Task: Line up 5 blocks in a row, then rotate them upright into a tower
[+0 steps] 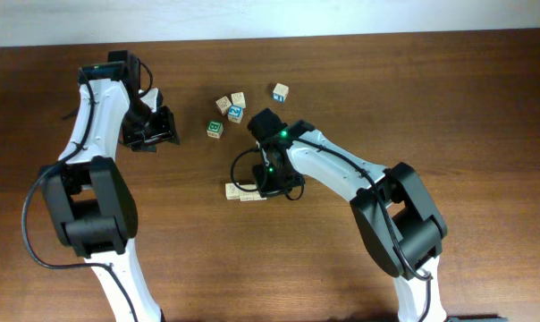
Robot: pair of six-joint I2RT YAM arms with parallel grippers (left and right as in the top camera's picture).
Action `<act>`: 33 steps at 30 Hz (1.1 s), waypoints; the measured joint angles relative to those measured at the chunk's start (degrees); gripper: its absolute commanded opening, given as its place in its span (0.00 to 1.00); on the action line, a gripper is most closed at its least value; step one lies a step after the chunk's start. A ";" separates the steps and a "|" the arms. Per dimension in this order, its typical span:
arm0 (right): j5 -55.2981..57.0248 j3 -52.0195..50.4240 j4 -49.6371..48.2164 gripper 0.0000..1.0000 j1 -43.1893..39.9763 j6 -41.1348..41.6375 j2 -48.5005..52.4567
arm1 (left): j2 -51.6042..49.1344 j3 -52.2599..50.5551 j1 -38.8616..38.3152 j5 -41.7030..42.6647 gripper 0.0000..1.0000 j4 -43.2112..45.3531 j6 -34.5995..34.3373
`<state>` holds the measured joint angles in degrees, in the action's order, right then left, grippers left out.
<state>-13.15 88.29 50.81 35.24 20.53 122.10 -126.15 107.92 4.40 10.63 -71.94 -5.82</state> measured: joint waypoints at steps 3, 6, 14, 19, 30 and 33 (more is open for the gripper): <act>0.00 2.23 4.59 0.06 0.00 -0.79 0.00 | 0.00 0.00 0.02 0.00 0.56 0.02 -0.02; 0.00 8.50 1.66 0.08 0.00 -3.19 -0.13 | 0.00 0.00 0.00 0.00 0.53 0.20 -0.02; 0.02 8.68 -10.25 0.09 2.89 -8.39 0.52 | 0.00 0.00 0.00 0.00 0.54 1.53 -0.04; -0.02 8.68 -10.84 0.10 6.29 -10.27 3.78 | 0.00 0.00 0.00 0.00 0.54 1.53 -0.04; -0.02 8.68 -9.44 0.09 6.27 -10.29 4.09 | 0.00 0.00 0.00 0.00 0.54 1.53 -0.04; 0.00 8.68 -9.07 0.09 6.49 -10.27 4.09 | 0.00 0.00 0.00 0.00 0.54 1.51 -0.04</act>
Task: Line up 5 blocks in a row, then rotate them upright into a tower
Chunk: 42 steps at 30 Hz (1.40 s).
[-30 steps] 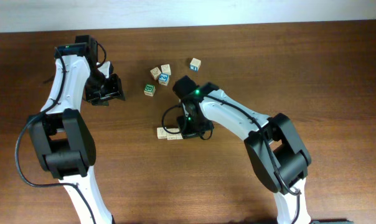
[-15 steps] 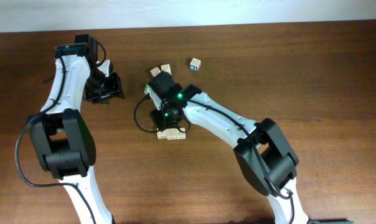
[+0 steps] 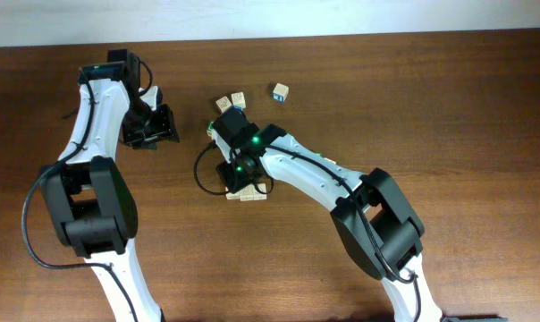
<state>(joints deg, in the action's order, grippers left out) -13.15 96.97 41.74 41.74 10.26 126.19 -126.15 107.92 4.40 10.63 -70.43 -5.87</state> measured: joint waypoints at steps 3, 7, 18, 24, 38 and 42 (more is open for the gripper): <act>0.00 0.00 0.00 0.09 0.48 0.00 0.00 | 0.00 0.00 0.00 0.00 0.54 -0.02 0.00; 0.00 0.00 0.15 0.09 1.25 0.00 0.00 | 0.00 0.00 0.00 0.00 0.54 -0.02 0.00; -0.09 5.66 0.35 0.11 1.36 -3.93 0.22 | 0.00 0.00 0.26 -2.43 0.51 1.92 -0.15; -1.11 6.29 1.25 0.11 3.65 -4.76 0.22 | 0.00 0.00 4.31 -3.43 0.50 2.58 -1.75; 5.27 5.01 4.35 0.10 7.82 -4.94 3.32 | 0.00 0.00 7.26 -3.65 0.50 2.32 -2.97; 7.80 5.01 4.63 0.10 7.82 -4.92 3.32 | 0.00 0.00 7.26 -3.63 0.51 2.32 -2.97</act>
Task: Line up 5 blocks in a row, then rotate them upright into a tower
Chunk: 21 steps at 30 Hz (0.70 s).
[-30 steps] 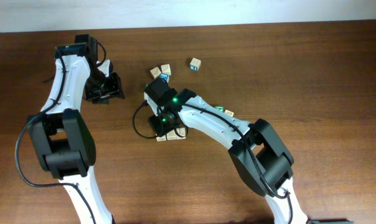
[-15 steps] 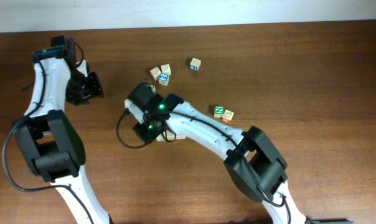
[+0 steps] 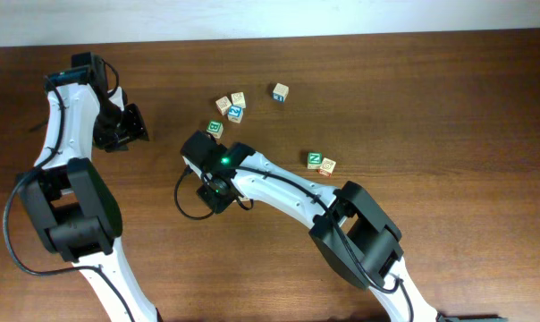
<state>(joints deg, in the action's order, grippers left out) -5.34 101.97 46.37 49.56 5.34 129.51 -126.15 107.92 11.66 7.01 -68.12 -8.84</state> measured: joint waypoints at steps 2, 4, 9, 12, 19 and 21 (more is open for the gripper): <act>1.01 0.00 0.00 0.10 0.00 -0.02 0.00 | 0.00 0.00 0.00 0.00 0.51 -0.20 0.00; 1.51 0.00 -0.02 0.10 0.00 -0.02 0.00 | 0.00 0.00 0.00 -0.02 0.50 -0.20 0.00; 1.95 0.02 -0.46 0.10 0.00 -0.02 0.00 | 0.00 0.00 0.00 -0.02 0.50 -0.42 0.00; 1.92 3.28 4.02 0.12 -0.26 0.63 0.02 | 0.00 0.00 0.00 0.00 0.51 -0.44 0.00; 2.14 27.39 28.74 0.32 -21.11 11.52 -3.30 | 0.00 0.00 0.00 -0.02 0.51 -0.61 0.00; 2.73 25.27 29.97 0.35 -28.09 12.92 -3.21 | 0.00 0.00 0.00 -0.02 0.51 -0.59 0.00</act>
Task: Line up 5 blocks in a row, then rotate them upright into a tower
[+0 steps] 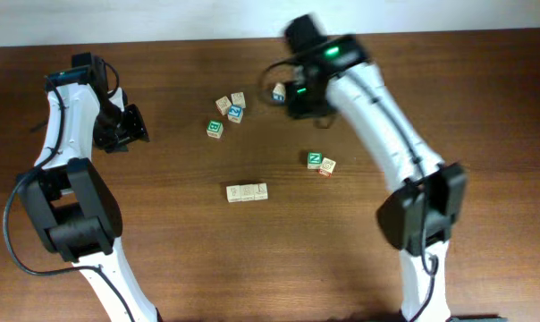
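Small lettered wooden blocks lie on the brown table. A cluster of three (231,105) sits at the back, with a green-faced block (215,129) just in front of it. A single block (279,91) lies further right. My right gripper (295,100) hangs beside that single block, blurred by motion, so its jaws cannot be read. A green block (315,159) and a red-lettered block (328,166) touch each other at mid-right. Three pale blocks (247,192) form a row in the middle. My left gripper (134,128) is far left, open and holding nothing.
The right arm (386,116) stretches from the front right across to the back centre. The left arm (69,116) stands along the left side. A pale wall edge (163,18) borders the table's far side.
My right arm has swung from the table's middle left, over the row's place, to the back centre beside the single block. The row of three now shows. The left arm has not moved.
My right gripper was at the right end of the pale row, then over its left part. Later it was further left, hiding the row, while the left arm had drawn back to the far left. Now the right gripper is at the back by the single block.
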Robot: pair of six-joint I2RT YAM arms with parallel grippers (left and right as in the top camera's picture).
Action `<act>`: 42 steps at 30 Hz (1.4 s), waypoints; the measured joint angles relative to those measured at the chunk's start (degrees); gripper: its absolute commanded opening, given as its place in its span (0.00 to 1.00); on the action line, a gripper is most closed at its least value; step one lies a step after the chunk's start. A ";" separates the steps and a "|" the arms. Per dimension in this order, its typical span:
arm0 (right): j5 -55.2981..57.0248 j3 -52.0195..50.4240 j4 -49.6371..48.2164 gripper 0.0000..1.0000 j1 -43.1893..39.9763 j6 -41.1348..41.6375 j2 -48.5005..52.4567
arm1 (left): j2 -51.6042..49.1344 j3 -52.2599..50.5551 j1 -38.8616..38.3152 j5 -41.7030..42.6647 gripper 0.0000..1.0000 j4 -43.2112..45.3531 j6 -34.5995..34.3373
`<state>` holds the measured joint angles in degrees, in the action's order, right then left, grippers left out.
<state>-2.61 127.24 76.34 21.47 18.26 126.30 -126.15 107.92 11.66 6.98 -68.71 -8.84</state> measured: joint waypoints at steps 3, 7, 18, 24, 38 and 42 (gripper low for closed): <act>-0.57 -6.71 -3.26 0.39 -4.59 -2.62 0.20 | 0.00 0.02 0.00 0.00 0.51 0.04 0.00; -2.91 -16.90 -9.57 0.44 -3.74 -7.13 0.74 | 0.00 0.02 0.00 0.00 0.51 0.66 -0.02; -2.08 -27.15 -16.81 0.30 -0.63 -1.53 0.79 | 0.00 0.02 0.00 0.00 0.51 0.66 -0.02; -3.28 -27.15 -14.84 0.22 1.84 0.37 0.79 | 0.00 0.02 0.00 0.00 0.51 0.63 0.00; -6.10 -27.19 -15.32 0.41 10.51 4.35 0.79 | 0.00 0.00 0.00 0.00 0.51 0.39 -0.02; -6.34 -27.19 -15.19 0.45 10.51 4.44 0.79 | 0.00 0.02 0.00 0.00 0.51 0.39 -0.20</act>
<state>-8.95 100.05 61.14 31.99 22.70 127.09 -126.15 107.94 11.66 6.98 -68.31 -9.04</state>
